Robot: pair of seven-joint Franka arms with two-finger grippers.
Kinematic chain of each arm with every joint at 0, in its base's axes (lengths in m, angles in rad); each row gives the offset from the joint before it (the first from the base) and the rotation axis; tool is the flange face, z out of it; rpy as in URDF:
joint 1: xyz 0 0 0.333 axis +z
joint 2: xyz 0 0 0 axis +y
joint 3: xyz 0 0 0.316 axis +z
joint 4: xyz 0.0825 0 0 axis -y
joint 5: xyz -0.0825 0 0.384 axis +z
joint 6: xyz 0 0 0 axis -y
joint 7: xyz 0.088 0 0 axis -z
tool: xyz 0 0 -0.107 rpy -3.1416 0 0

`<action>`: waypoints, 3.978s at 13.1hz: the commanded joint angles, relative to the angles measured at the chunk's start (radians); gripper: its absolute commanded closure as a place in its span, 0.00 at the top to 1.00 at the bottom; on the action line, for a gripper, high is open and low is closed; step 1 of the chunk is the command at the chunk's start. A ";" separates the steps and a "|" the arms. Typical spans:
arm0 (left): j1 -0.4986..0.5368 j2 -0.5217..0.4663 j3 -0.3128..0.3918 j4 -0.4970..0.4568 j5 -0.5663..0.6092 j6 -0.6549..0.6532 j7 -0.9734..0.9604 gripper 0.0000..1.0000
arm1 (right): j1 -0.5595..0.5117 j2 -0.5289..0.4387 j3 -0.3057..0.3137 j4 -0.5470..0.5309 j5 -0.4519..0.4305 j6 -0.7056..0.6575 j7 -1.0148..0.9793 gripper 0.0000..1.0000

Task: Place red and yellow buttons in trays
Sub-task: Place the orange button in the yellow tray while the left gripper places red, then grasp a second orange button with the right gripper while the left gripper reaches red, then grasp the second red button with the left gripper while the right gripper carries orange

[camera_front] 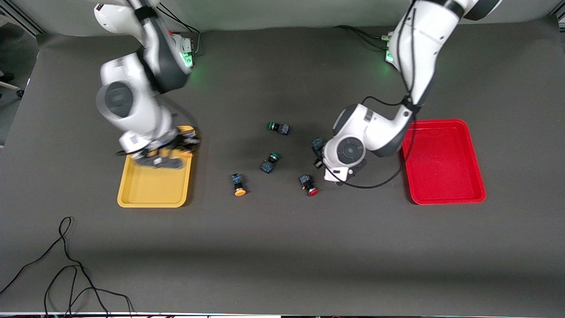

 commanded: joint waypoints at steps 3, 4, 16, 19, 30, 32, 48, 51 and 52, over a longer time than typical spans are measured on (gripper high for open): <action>0.249 -0.196 0.003 -0.091 0.031 -0.223 0.562 0.00 | 0.011 0.000 -0.225 -0.147 0.025 0.160 -0.364 0.20; 0.299 -0.245 0.005 -0.123 0.101 -0.221 0.682 0.00 | 0.009 0.005 -0.255 -0.212 0.049 0.259 -0.433 0.20; 0.536 -0.468 0.003 -0.746 0.263 0.376 1.022 0.00 | -0.071 0.404 -0.253 -0.241 0.697 0.446 -1.088 0.99; 0.534 -0.427 0.003 -0.800 0.261 0.517 1.019 0.62 | -0.057 0.381 -0.261 -0.233 0.694 0.428 -1.047 1.00; 0.216 -0.086 -0.023 0.167 0.172 -0.140 0.625 1.00 | 0.295 0.361 -0.531 0.178 0.411 -0.129 -0.404 1.00; 0.145 0.095 -0.023 0.359 0.167 -0.093 0.498 1.00 | 0.375 0.379 -0.511 0.193 0.421 -0.074 -0.258 1.00; -0.067 0.351 -0.023 0.421 0.189 0.239 0.045 0.64 | 0.347 0.617 -0.120 0.063 0.721 0.454 -0.325 0.90; -0.067 0.346 -0.023 0.404 0.190 0.239 0.046 0.00 | 0.321 0.615 -0.120 0.080 0.712 0.444 -0.328 0.35; -0.061 0.337 -0.022 0.407 0.192 0.224 0.049 0.00 | 0.319 0.615 -0.120 0.086 0.709 0.444 -0.328 0.28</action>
